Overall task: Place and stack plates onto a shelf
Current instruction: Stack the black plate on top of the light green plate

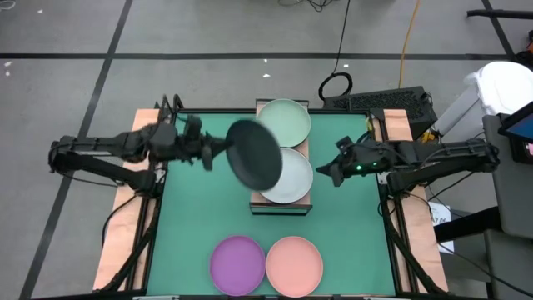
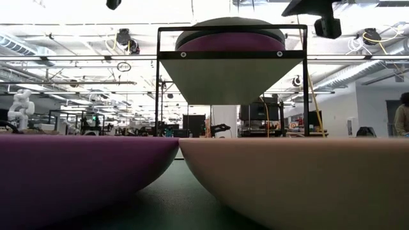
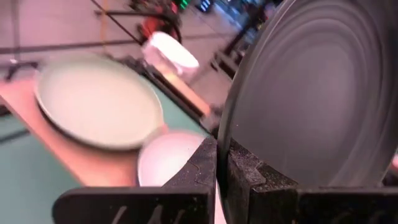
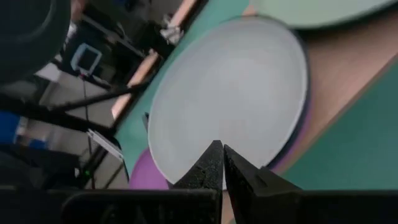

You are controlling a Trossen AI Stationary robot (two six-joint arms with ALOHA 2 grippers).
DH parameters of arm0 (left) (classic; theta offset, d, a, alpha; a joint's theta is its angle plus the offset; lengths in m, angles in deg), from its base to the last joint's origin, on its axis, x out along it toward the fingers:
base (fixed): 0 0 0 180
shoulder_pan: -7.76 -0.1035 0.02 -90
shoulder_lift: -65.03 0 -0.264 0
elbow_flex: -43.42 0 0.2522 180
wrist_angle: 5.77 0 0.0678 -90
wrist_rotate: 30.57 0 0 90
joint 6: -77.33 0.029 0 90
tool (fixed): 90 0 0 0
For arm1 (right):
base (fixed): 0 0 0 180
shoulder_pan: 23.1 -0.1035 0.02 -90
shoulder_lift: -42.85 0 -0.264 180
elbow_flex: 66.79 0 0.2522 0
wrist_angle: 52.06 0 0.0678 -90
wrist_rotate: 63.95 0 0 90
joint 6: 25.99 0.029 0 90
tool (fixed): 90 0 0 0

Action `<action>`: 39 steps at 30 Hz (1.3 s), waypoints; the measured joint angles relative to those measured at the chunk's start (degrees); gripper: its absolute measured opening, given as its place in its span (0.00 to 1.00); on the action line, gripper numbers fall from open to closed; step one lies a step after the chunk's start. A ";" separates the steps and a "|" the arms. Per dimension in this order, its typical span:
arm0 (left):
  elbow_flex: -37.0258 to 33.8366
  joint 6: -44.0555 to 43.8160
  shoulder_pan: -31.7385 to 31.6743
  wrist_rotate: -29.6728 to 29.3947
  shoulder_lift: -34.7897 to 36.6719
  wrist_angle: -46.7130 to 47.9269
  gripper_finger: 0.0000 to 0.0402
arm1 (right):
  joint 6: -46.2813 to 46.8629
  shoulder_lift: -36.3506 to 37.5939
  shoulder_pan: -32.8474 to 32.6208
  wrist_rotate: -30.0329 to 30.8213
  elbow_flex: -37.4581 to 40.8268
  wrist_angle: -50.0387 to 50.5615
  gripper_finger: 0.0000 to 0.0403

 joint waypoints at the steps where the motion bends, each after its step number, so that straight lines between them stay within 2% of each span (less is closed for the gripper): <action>1: 1.58 -0.61 -1.60 0.34 -1.03 0.28 0.03 | -0.08 0.84 0.00 0.80 0.00 0.03 0.00; 10: 15.25 -7.06 -14.88 6.42 -9.42 2.82 0.03 | -1.75 4.98 0.00 1.99 0.00 -0.08 0.00; 17: 22.13 -8.42 -21.63 10.89 -14.67 2.46 0.03 | -3.42 4.96 0.00 1.97 0.00 -0.06 0.00; 27: 24.62 -10.96 -26.12 13.12 -16.13 -7.29 0.03 | -4.63 4.96 0.00 1.97 0.00 -0.03 0.00; 34: 24.62 -12.19 -30.16 13.08 -16.52 -6.78 0.03 | -4.88 4.96 0.00 1.95 0.00 -0.02 0.00; 39: 24.51 -12.66 -32.96 13.15 -19.29 -2.87 0.03 | -4.81 4.96 0.00 1.92 0.00 -0.04 0.00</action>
